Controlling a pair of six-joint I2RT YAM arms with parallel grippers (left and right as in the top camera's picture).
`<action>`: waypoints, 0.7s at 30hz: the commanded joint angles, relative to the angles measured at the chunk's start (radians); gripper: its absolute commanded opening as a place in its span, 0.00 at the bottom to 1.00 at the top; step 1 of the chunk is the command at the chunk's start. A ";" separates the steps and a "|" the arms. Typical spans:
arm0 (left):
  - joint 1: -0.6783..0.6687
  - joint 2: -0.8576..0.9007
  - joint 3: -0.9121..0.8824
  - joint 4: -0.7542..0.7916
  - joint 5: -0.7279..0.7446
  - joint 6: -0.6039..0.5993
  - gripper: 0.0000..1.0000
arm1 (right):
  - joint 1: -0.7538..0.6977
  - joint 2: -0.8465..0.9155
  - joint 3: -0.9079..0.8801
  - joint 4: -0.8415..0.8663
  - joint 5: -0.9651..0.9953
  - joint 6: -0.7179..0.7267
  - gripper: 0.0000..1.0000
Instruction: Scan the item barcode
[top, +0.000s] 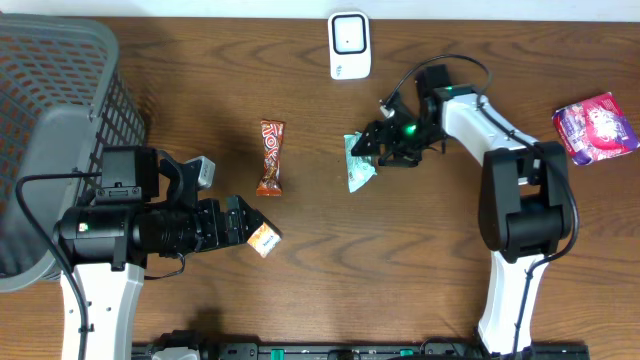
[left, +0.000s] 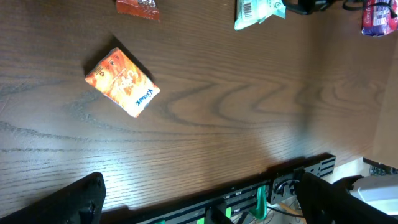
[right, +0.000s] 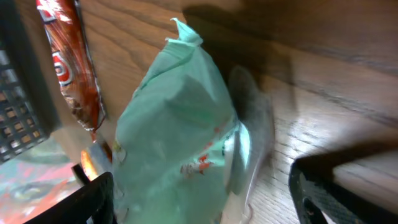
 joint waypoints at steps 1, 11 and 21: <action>-0.004 0.000 -0.003 0.000 -0.010 0.010 0.98 | 0.040 -0.007 -0.023 0.019 0.094 0.054 0.85; -0.004 0.000 -0.003 0.000 -0.010 0.010 0.98 | 0.112 -0.006 -0.060 0.106 0.219 0.148 0.19; -0.004 0.000 -0.003 0.000 -0.010 0.009 0.98 | 0.121 -0.039 0.125 -0.068 0.444 0.132 0.01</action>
